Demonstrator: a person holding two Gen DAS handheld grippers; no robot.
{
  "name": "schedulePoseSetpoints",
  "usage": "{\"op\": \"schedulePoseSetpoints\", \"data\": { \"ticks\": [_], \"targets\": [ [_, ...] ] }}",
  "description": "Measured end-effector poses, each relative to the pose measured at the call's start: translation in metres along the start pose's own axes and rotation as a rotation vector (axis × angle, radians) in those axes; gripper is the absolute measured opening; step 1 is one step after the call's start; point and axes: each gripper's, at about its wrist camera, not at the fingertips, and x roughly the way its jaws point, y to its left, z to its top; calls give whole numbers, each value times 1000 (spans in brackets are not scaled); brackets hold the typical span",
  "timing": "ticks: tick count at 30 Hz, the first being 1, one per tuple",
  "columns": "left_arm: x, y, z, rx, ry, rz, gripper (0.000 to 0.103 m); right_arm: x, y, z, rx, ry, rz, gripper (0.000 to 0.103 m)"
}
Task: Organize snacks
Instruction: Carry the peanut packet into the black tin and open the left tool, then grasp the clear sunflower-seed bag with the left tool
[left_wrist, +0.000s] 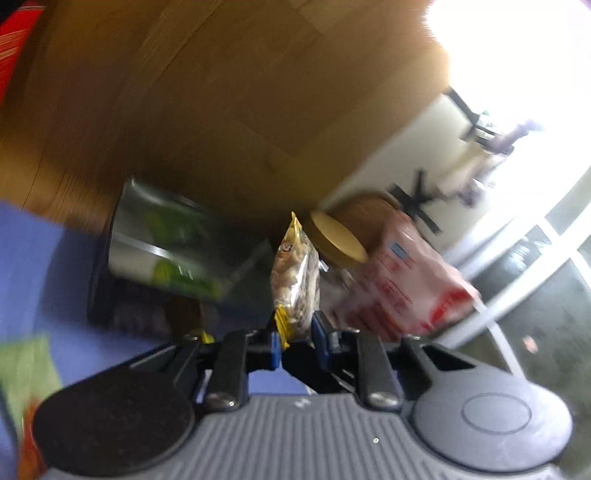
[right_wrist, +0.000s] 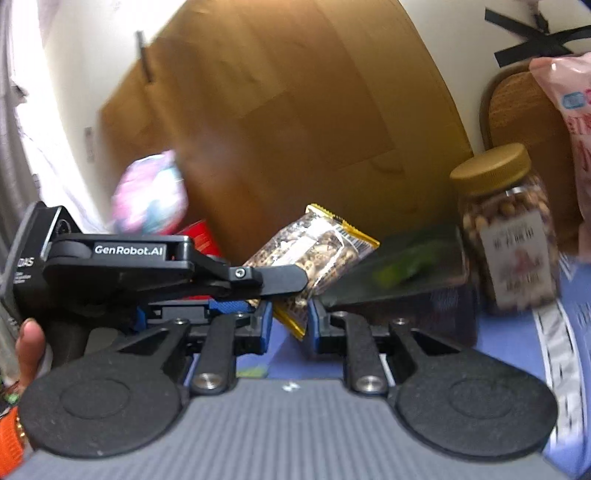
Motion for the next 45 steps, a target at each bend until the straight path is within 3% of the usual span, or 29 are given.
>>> {"op": "schedulePoseSetpoints", "data": {
  "ticks": [5,9,12,15,21,24,27,30,32,35,41,45],
  "targets": [
    [47,22,22,-11,27,97,20,49,-26,5,-12,47,-71,29],
    [56,23,20,16,28,166,34,50,-26,0,-55,58,-120,30],
    [28,11,18,77,-26,166,34,18,-25,-2,-56,12,-97,32],
    [-17,8,2,95,-58,135,34,-16,-27,-15,-26,43,-64,32],
    [-94,22,-69,82,-31,114,34,-77,-15,-75,20,188,17,34],
    [-123,36,-108,47,-36,148,34,-92,2,-100,23,230,34,34],
    [-147,58,-135,-36,-72,191,35,-87,27,-107,19,260,97,34],
    [-155,82,-147,-139,-69,198,36,-65,46,-111,-7,305,107,34],
    [-156,92,-150,-175,-71,216,45,-46,57,-115,-12,347,99,40],
    [-159,102,-153,-186,-78,205,49,-35,66,-125,-33,373,65,51],
    [-152,115,-147,-236,-80,151,61,-20,71,-131,-67,366,33,50],
    [-171,121,-137,-242,-175,209,62,-24,68,-132,-50,358,49,50]
  ]
}}
